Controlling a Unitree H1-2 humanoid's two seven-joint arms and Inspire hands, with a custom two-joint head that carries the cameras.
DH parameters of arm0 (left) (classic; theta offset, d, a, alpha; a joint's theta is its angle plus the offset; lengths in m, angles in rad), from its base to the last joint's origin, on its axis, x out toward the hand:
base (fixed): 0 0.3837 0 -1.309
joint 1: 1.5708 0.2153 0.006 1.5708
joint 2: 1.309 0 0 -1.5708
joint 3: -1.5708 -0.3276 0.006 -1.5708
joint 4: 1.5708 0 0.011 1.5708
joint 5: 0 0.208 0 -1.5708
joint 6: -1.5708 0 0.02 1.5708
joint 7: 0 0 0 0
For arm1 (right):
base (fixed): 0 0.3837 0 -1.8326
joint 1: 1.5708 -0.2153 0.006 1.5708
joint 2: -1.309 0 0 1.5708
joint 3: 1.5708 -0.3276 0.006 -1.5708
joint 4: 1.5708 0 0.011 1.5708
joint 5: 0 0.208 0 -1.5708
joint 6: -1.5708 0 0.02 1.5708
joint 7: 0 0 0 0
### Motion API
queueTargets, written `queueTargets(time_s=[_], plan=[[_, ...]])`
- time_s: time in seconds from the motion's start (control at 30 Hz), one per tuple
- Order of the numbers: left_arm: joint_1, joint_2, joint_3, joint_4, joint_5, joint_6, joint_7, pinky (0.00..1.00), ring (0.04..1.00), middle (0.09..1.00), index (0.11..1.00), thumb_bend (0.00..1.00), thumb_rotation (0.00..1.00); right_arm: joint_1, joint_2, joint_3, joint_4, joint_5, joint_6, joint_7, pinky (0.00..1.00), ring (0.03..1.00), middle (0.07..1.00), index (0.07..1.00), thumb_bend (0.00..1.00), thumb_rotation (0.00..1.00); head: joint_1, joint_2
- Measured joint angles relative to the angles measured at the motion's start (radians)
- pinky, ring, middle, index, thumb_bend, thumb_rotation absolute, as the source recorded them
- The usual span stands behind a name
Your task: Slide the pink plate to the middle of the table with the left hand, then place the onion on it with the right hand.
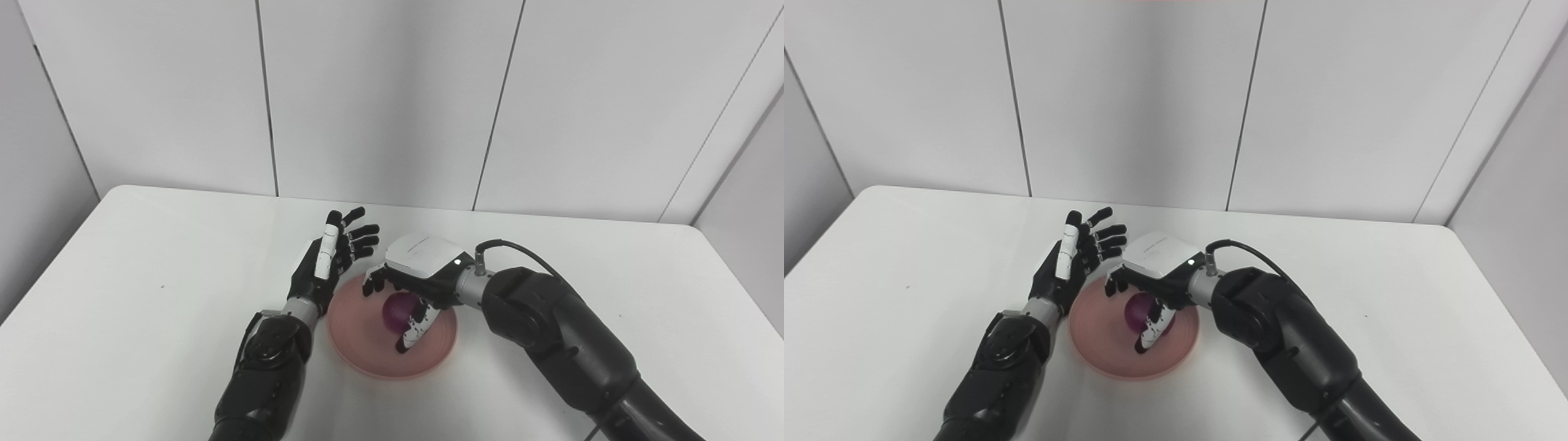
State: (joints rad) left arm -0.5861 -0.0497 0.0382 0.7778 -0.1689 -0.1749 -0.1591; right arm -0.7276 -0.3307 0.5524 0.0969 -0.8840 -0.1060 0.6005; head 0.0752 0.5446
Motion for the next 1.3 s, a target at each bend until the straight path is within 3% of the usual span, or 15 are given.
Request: queueTargets(time_s=[0.2,0.3,0.5,0.73,0.87,1.03,1.13,1.3], plan=[[-0.002,0.000,0.001,0.003,-0.001,-0.001,0.000,0.79,0.768,0.757,0.845,0.84,1.00,-0.002,-0.007,-0.007,-0.007,0.003,-0.009,-0.013,0.45,0.598,0.722,0.712,0.89,0.37,-0.002,-0.002],[-0.003,0.000,0.001,0.006,0.000,-0.003,0.000,0.79,0.767,0.757,0.843,0.83,1.00,-0.004,-0.012,-0.057,-0.018,0.045,-0.019,-0.039,0.46,0.631,0.732,0.704,0.89,0.42,-0.003,-0.003],[-0.003,0.000,0.001,0.006,-0.001,-0.003,0.000,0.81,0.775,0.760,0.849,0.83,1.00,-0.009,-0.003,-0.221,-0.022,0.205,-0.018,-0.113,0.49,0.603,0.679,0.686,0.84,0.58,-0.006,-0.003],[-0.004,-0.001,0.001,0.007,-0.001,-0.003,-0.001,0.80,0.770,0.759,0.853,0.83,1.00,0.018,0.098,-0.411,-0.027,0.396,0.064,-0.231,0.61,0.695,0.733,0.736,0.83,0.85,-0.006,-0.005],[-0.005,-0.001,0.001,0.007,-0.002,-0.003,-0.002,0.79,0.765,0.757,0.853,0.84,1.00,0.078,0.161,-0.526,0.078,0.534,0.087,-0.316,0.64,0.726,0.763,0.786,0.90,0.92,-0.009,-0.003],[-0.003,0.003,0.001,0.005,-0.002,-0.003,-0.002,0.80,0.777,0.762,0.858,0.84,1.00,0.177,0.240,-0.643,0.175,0.737,0.200,-0.368,0.70,0.765,0.802,0.820,0.90,0.96,-0.008,-0.003],[-0.002,0.004,0.001,0.003,-0.002,-0.003,-0.002,0.80,0.775,0.760,0.850,0.84,1.00,0.204,0.279,-0.675,0.214,0.820,0.240,-0.391,0.69,0.764,0.818,0.839,0.88,0.96,-0.009,0.000],[-0.002,0.003,-0.004,0.003,-0.002,-0.003,-0.002,0.80,0.774,0.759,0.849,0.83,1.00,0.221,0.333,-0.672,0.243,0.892,0.255,-0.424,0.65,0.757,0.807,0.852,0.85,0.97,-0.011,0.002]])
